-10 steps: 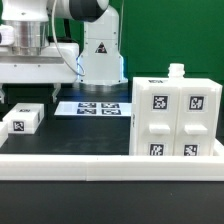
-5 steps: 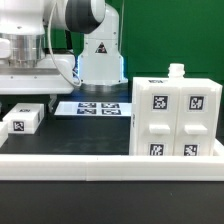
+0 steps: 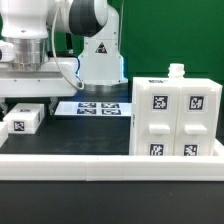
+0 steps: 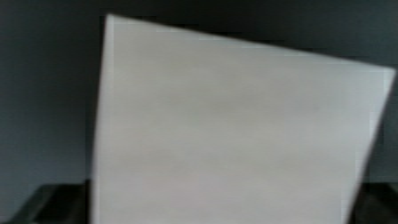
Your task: Assemble cabinet
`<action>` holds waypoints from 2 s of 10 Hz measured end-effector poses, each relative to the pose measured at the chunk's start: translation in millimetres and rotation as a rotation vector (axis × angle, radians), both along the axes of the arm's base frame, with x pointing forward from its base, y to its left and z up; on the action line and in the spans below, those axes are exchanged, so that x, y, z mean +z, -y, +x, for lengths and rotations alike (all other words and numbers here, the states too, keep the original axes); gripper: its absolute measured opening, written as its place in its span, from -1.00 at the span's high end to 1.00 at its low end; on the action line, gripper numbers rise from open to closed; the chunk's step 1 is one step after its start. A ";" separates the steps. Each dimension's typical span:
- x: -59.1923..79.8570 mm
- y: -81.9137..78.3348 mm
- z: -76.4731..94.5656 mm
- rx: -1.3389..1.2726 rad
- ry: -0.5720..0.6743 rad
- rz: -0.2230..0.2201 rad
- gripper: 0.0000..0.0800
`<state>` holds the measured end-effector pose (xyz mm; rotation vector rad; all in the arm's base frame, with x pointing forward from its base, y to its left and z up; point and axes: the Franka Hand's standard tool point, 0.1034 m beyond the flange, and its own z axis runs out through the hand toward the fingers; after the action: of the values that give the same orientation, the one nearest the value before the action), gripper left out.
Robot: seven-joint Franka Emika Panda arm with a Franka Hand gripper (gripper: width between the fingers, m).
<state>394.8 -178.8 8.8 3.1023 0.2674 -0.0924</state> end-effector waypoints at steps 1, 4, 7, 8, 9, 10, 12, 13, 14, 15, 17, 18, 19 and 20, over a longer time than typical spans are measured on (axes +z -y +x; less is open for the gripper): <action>-0.1 -0.1 0.0 0.000 0.000 0.000 -0.45; -0.1 -0.2 0.0 0.000 0.000 0.000 -0.41; 15.8 -16.1 2.1 0.011 0.017 0.003 -0.41; 31.7 -30.4 2.7 0.025 0.028 0.013 -0.41; 47.5 -43.2 5.4 0.028 0.038 0.023 -0.41; 64.3 -57.2 11.1 0.016 0.049 0.033 -0.41; 92.6 -91.6 26.4 -0.026 0.074 0.044 -0.41; 106.0 -110.4 35.7 -0.056 0.064 0.037 -0.41; 120.0 -125.2 47.8 -0.085 0.054 0.042 -0.41; 134.5 -141.3 65.9 -0.141 0.048 0.043 -0.41; 149.2 -160.7 100.9 -0.210 0.054 0.048 -0.41; 150.6 -161.1 111.2 -0.222 0.057 0.045 -0.41; 148.4 -160.8 108.3 -0.217 0.054 0.045 -0.41; 147.3 -160.8 107.2 -0.217 0.051 0.044 -0.41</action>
Offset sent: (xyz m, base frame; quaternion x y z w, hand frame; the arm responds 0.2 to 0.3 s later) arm 0.0000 0.0000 0.0000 0.0000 0.0000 0.0000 1.0000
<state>502.1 -18.0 156.2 3.1606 -0.0710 -0.0115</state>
